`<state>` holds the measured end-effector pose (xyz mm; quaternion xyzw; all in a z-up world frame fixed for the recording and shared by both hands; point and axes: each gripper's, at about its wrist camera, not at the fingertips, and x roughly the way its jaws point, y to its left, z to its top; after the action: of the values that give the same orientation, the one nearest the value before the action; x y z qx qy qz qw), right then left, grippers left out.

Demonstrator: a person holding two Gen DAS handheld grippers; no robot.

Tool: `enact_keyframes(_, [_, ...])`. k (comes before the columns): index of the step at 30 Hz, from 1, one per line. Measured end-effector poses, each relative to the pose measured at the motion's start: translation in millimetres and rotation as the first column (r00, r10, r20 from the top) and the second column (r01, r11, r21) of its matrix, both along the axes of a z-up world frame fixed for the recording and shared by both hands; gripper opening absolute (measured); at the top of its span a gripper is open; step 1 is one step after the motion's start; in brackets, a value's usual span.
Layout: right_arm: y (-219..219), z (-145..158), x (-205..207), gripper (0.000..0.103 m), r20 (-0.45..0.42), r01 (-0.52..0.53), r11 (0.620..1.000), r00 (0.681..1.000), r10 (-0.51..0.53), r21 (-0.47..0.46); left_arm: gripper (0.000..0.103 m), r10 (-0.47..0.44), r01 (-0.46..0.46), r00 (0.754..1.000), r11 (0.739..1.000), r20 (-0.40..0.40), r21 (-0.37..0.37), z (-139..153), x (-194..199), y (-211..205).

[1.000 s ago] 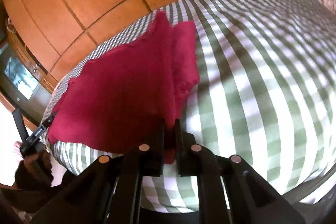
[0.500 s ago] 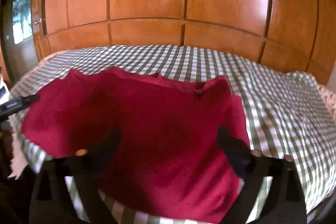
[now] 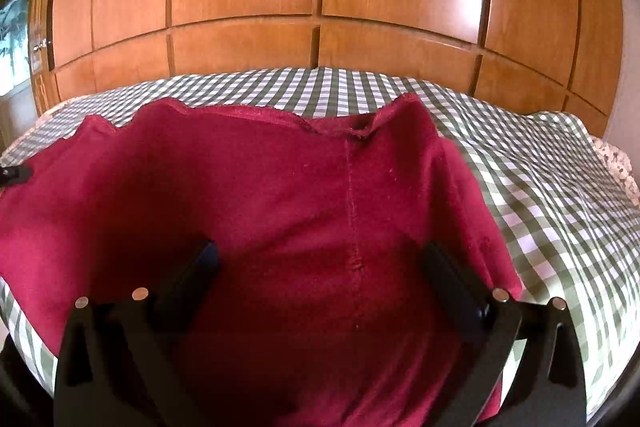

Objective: Fold small clothes

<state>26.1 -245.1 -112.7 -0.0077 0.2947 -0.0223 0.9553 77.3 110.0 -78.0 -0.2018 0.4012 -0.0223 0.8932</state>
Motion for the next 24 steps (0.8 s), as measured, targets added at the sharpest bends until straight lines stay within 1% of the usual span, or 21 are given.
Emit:
enact_keyframes(2, [1,1,-3,0.101,0.007,0.001,1.000,1.000,-0.001,0.000,0.098,-0.017,0.017,1.000,1.000,-0.004,-0.006,0,6,-2])
enact_keyframes(3, [2,1,-3,0.101,0.009,0.002,1.000,1.000,-0.002,-0.002,0.095,-0.017,0.017,1.000,1.000,-0.009,-0.013,-1,8,-1])
enact_keyframes(4, [2,2,-4,0.101,0.011,0.002,1.000,1.000,-0.002,-0.002,0.089,-0.013,0.013,1.000,0.999,-0.015,-0.032,0,9,0])
enact_keyframes(5, [2,1,-2,0.101,0.011,0.000,1.000,1.000,0.000,0.000,0.087,-0.014,0.012,1.000,0.997,-0.018,-0.077,0,8,2])
enact_keyframes(7, [2,1,-3,0.101,0.014,0.001,1.000,1.000,-0.001,0.002,0.084,-0.046,0.044,0.999,0.986,-0.012,-0.164,-1,6,3])
enact_keyframes(8, [3,1,-2,0.101,0.014,0.001,1.000,1.000,-0.001,0.001,0.082,-0.066,0.063,0.998,0.982,-0.009,-0.179,-1,5,1])
enact_keyframes(9, [3,1,-2,0.101,0.015,0.001,1.000,1.000,-0.001,0.001,0.081,-0.078,0.075,0.997,0.983,-0.010,-0.167,0,5,-1])
enact_keyframes(10, [3,1,-2,0.101,0.015,0.001,1.000,1.000,-0.001,0.001,0.076,-0.087,0.084,0.996,0.985,-0.013,-0.151,0,5,-3])
enact_keyframes(11, [3,1,-2,0.101,0.015,0.001,1.000,1.000,-0.001,0.000,0.065,-0.085,0.082,0.996,0.987,-0.018,-0.137,-1,6,-3])
enact_keyframes(12, [3,1,-2,0.101,0.015,0.002,1.000,1.000,-0.002,-0.001,0.060,-0.072,0.068,0.997,0.987,-0.026,-0.143,-1,7,-1])
enact_keyframes(13, [3,2,-2,0.101,0.015,0.002,1.000,1.000,-0.002,0.000,0.053,-0.058,0.051,0.998,0.985,-0.035,-0.168,-2,8,3])
enact_keyframes(14, [3,1,-2,0.101,0.015,0.002,1.000,1.000,-0.002,0.000,0.046,-0.043,0.033,0.998,0.978,-0.048,-0.207,-3,10,8])
enact_keyframes(15, [4,1,-2,0.101,0.014,0.002,1.000,1.000,-0.002,-0.001,0.044,-0.043,0.028,0.997,0.970,-0.058,-0.240,-4,12,11])
enact_keyframes(16, [3,1,-1,0.101,0.014,0.002,1.000,1.000,-0.002,-0.001,0.040,-0.047,0.028,0.997,0.966,-0.065,-0.258,-3,12,10])
enact_keyframes(20, [3,1,-1,0.101,0.013,0.002,1.000,1.000,-0.002,-0.001,0.036,-0.058,0.048,0.997,0.975,-0.040,-0.216,12,9,0])
enact_keyframes(24, [3,2,-2,0.101,0.013,0.002,1.000,1.000,-0.002,-0.001,0.034,-0.055,0.053,0.999,0.971,0.001,-0.234,28,5,-4])
